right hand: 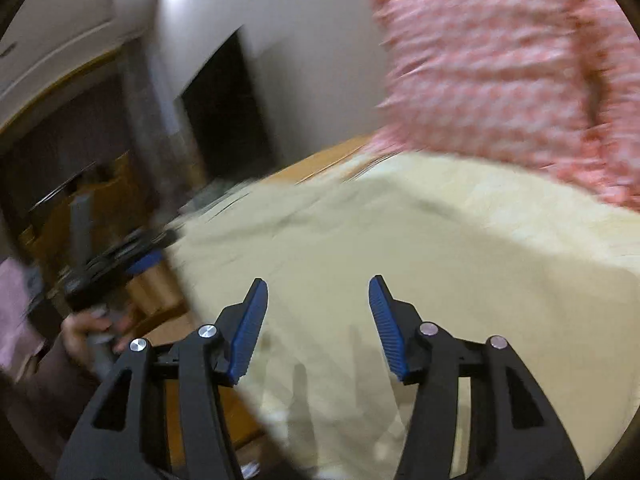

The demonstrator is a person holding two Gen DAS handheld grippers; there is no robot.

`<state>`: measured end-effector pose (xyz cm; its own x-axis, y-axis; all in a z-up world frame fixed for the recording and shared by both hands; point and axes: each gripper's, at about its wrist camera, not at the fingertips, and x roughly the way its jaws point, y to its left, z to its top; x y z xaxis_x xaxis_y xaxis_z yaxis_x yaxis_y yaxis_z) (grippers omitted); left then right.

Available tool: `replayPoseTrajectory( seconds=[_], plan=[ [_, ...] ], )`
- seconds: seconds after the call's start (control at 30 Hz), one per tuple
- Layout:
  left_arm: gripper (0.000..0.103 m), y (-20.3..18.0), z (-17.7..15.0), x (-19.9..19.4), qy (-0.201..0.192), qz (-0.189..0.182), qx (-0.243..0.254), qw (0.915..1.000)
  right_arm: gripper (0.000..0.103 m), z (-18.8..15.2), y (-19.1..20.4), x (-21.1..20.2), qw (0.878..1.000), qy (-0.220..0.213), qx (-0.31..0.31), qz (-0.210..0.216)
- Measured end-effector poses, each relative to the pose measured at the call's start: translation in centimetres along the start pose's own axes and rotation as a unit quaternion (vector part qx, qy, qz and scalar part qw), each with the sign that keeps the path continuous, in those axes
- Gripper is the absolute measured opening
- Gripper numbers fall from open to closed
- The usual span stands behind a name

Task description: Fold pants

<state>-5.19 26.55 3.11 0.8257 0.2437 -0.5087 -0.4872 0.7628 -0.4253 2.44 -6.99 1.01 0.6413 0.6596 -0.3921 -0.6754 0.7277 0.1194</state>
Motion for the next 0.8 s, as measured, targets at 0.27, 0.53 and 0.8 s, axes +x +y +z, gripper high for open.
replayPoseTrajectory(
  seconds=[0.27, 0.53, 0.8],
  plan=[
    [0.088, 1.1, 1.5, 1.7, 0.004, 0.004, -0.021, 0.9998, 0.064, -2.8, -1.5, 2.9, 0.995, 0.093, 0.013, -0.045],
    [0.089, 0.1, 2.5, 4.1, 0.033, 0.044, 0.010, 0.9984, 0.070, -1.8, -2.0, 3.8, 0.996, 0.088, 0.020, -0.029],
    [0.022, 0.0, 3.3, 5.8, 0.062, 0.034, -0.048, 0.9964, 0.071, -1.9, -2.5, 3.1, 0.996, 0.072, 0.046, -0.007]
  ],
)
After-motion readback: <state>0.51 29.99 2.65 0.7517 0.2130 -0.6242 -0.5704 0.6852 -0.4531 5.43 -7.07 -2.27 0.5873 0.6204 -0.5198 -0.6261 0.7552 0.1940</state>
